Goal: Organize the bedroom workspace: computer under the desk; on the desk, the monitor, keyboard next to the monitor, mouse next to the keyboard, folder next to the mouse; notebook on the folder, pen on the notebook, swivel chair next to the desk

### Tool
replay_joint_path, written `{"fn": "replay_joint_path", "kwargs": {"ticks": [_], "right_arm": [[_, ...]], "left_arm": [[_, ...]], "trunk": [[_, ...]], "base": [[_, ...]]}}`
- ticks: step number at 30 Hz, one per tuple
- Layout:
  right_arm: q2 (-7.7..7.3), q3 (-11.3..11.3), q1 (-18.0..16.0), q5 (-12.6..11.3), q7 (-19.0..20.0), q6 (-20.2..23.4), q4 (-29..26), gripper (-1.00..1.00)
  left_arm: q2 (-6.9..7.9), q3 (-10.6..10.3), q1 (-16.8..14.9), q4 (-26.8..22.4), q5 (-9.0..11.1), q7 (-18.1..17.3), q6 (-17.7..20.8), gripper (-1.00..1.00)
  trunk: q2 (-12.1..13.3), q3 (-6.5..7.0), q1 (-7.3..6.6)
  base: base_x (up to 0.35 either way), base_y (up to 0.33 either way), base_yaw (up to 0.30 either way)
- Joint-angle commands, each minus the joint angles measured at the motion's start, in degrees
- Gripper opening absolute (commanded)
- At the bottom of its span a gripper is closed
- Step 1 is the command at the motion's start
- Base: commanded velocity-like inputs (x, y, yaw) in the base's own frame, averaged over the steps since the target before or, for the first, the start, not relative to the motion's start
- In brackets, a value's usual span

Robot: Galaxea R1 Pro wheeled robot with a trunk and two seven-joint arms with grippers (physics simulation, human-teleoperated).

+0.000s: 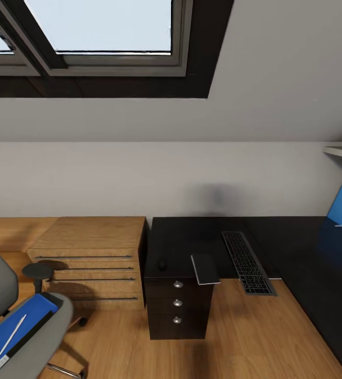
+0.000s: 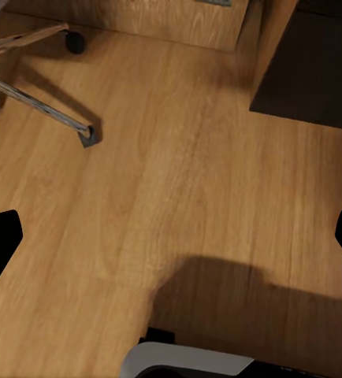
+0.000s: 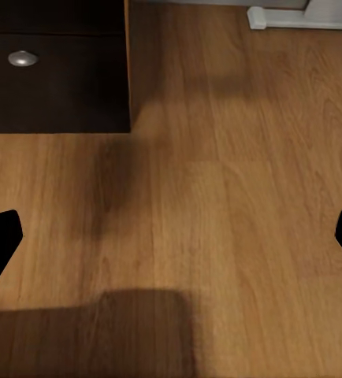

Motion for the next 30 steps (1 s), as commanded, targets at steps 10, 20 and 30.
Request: {"fn": "replay_joint_path", "kwargs": {"ticks": [10, 20, 30], "right_arm": [[0.44, 0.48, -0.09, 0.04, -0.34, -0.18, 0.14, 1.0], [0.49, 0.42, -0.08, -0.02, -0.38, -0.12, 0.15, 1.0], [0.48, 0.41, -0.07, -0.03, -0.39, -0.1, 0.15, 1.0]], "left_arm": [[-0.02, -0.4, -0.05, 0.09, 0.68, -0.21, 0.01, 1.0], [-0.02, -0.23, -0.05, 0.07, 0.69, -0.21, 0.04, 1.0], [-0.02, -0.09, -0.05, 0.09, 0.74, -0.22, 0.0, 1.0]], "trunk": [[-0.13, -0.13, 0.04], [-0.13, -0.13, 0.04], [-0.13, -0.13, 0.04]], "base": [[0.0, -0.142, 0.0], [-0.003, -0.271, 0.0], [-0.142, -0.152, 0.0]]}}
